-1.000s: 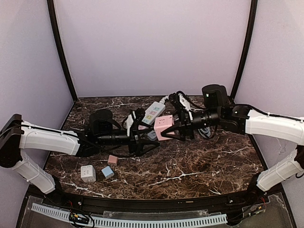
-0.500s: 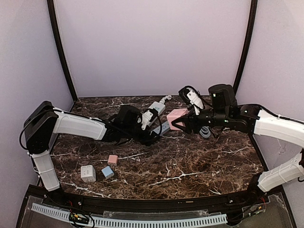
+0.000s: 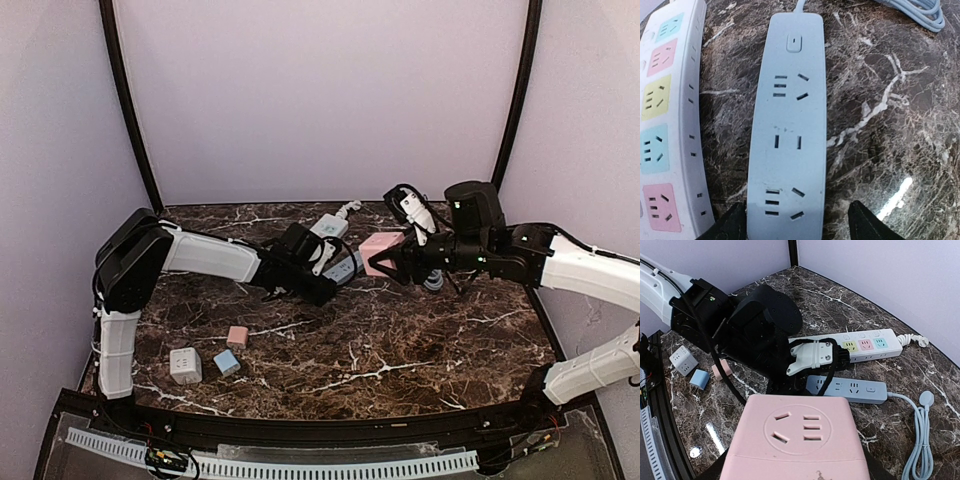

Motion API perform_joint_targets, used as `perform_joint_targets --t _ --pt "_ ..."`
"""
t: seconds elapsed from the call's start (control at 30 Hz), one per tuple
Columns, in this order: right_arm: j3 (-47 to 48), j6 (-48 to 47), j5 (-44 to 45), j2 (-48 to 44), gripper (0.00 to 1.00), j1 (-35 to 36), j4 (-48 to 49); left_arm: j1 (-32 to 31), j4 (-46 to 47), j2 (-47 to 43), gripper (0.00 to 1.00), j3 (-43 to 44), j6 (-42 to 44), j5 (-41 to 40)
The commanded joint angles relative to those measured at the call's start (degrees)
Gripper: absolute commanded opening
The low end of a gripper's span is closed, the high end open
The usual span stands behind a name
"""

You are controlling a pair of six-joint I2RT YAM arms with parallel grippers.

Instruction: Insert the plug

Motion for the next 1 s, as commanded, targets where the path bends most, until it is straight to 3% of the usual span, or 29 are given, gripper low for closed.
perform_joint_targets --t 0.0,0.1,0.3,0.37,0.63,0.97 --pt "-0.02 0.26 -0.50 -0.68 0.00 -0.27 1.85 0.31 -4.51 1.00 0.68 2.59 -0.43 -3.01" --pt "0.11 0.24 -1.07 -0.55 0.00 -0.27 1.95 0.36 -5.11 1.82 0.63 3.08 -0.42 -3.37" --pt "0.41 0.50 -1.07 -0.26 0.00 -0.26 1.85 0.08 -5.74 1.88 0.29 2.84 -0.70 -4.12" --pt "0.63 0.74 -0.82 -0.10 0.00 -0.27 1.66 -0.38 -5.89 1.66 0.24 2.53 -0.70 -4.87" --pt "2.04 4.72 2.22 0.88 0.00 -0.27 -2.67 -4.49 -7.28 -3.29 0.22 -3.21 -4.94 -8.58" --pt "4.60 6.03 0.78 2.95 0.00 -0.27 -12.10 -10.97 -7.28 -11.80 0.23 -16.44 -16.41 -7.40"
